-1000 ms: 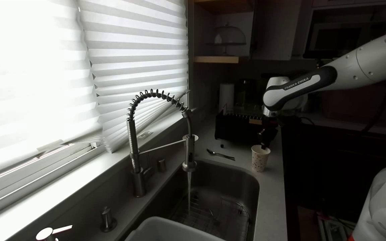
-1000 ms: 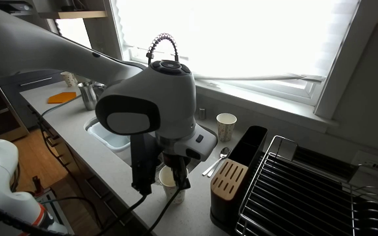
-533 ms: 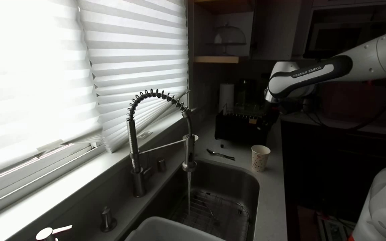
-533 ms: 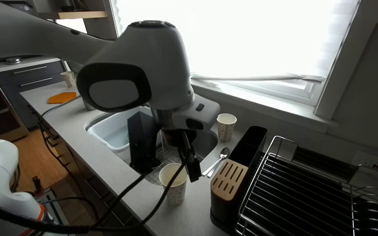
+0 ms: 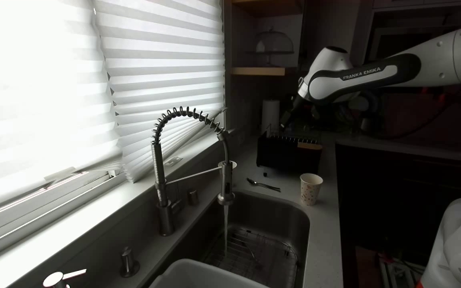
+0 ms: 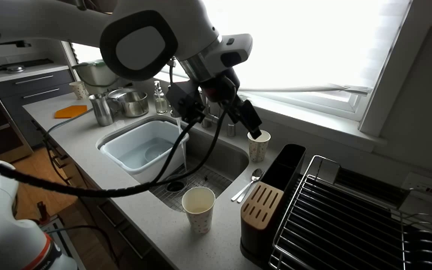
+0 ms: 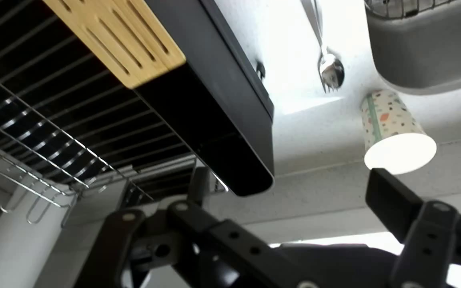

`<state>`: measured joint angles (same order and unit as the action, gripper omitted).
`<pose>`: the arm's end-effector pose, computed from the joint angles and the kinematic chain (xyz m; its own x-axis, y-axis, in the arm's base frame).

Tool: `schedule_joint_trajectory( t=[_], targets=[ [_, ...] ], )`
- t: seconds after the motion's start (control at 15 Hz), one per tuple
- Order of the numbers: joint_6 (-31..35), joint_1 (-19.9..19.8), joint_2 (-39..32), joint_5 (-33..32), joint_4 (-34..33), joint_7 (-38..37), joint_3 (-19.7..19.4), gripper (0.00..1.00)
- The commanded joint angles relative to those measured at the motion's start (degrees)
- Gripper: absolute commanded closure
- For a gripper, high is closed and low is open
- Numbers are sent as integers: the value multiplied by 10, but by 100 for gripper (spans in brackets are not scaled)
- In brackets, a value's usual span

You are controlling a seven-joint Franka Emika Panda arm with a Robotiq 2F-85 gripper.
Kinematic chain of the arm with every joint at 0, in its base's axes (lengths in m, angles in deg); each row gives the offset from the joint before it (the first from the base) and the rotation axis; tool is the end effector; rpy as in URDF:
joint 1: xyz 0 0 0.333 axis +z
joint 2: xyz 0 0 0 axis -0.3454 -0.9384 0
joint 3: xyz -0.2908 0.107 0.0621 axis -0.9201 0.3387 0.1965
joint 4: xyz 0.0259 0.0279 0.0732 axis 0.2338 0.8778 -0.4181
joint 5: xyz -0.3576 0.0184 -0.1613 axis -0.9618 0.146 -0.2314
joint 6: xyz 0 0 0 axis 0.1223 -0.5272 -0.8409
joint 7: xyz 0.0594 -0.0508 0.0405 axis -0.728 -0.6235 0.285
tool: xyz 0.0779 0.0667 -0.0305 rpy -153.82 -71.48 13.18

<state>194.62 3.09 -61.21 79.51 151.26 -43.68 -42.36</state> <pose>0.4123 -0.2996 0.5750 0.8108 -0.3093 0.4969 -0.4018 -0.9115 0.0882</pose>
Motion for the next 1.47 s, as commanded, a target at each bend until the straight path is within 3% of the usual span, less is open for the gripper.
schedule_joint_trajectory(
  t=[0.0,0.2,0.47,0.93,1.4],
  targets=[
    [66,36,-71,29,-41,-9,13,0],
    [106,64,-141,80,-82,26,15,0],
    [90,68,-222,170,-149,89,30,0],
    [74,21,-325,264,-235,156,82,0],
    [64,-14,-382,270,-254,156,119,0]
  ],
)
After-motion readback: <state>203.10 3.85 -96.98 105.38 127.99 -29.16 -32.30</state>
